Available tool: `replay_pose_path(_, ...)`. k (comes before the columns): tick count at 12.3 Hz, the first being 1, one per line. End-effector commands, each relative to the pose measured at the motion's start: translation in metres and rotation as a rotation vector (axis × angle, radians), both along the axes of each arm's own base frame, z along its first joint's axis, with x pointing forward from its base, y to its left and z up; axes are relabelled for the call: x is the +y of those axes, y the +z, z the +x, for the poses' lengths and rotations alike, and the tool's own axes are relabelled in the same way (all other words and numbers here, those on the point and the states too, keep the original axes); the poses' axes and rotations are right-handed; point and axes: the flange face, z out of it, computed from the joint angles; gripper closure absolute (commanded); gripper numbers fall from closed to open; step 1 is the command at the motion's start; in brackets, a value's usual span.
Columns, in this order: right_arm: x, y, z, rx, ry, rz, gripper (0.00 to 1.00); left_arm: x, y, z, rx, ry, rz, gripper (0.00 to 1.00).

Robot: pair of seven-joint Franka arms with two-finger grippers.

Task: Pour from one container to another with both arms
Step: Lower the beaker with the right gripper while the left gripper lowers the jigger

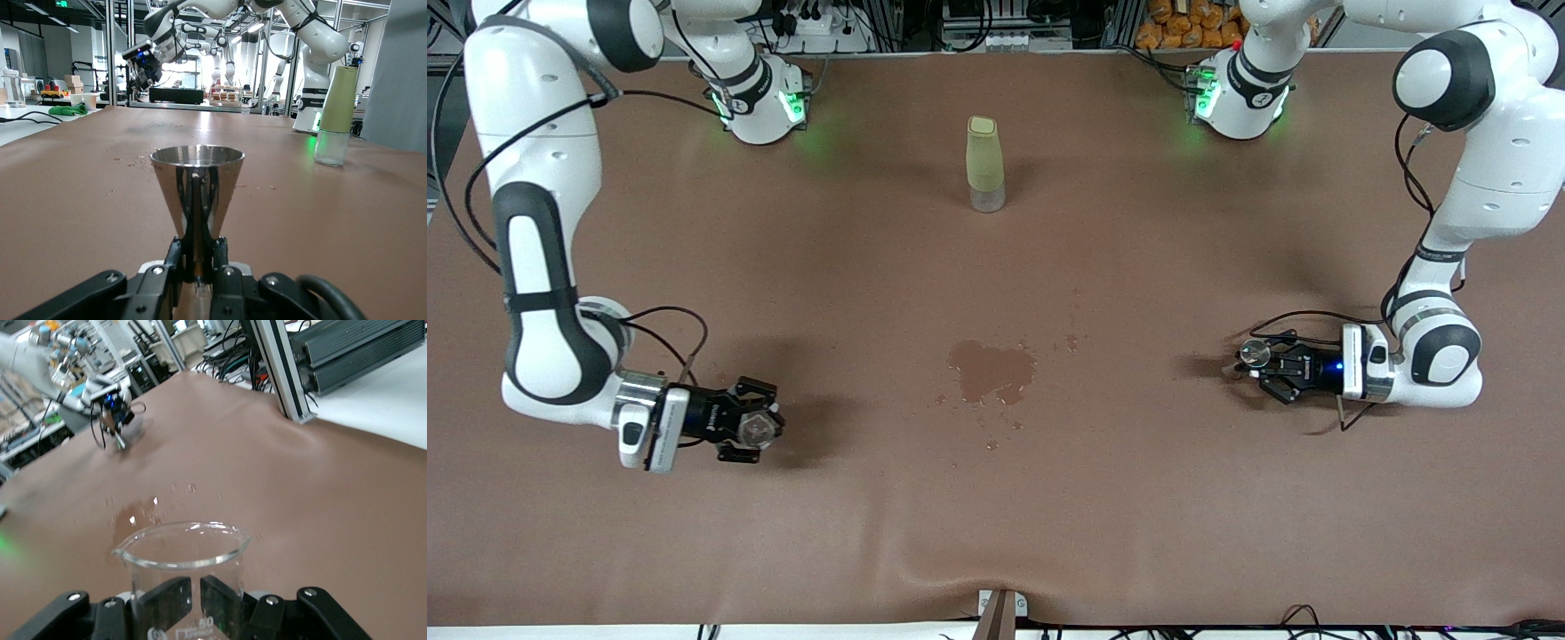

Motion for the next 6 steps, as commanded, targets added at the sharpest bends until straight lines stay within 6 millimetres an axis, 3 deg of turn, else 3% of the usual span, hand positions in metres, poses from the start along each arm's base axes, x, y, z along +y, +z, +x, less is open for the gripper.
replay_pose_path(1,-0.049,-0.036,-0.011,-0.089,0.048,0.022,1.00,0.018,-0.004,-0.008,0.016,-0.021,-0.010,1.00)
replay_pose_path(4,-0.102,-0.093,-0.030,-0.197,0.042,0.017,1.00,0.033,-0.006,-0.014,0.016,-0.018,-0.008,1.00)
replay_pose_path(6,-0.136,-0.110,-0.041,-0.245,0.022,0.006,1.00,0.031,-0.009,-0.017,0.023,-0.026,-0.023,1.00)
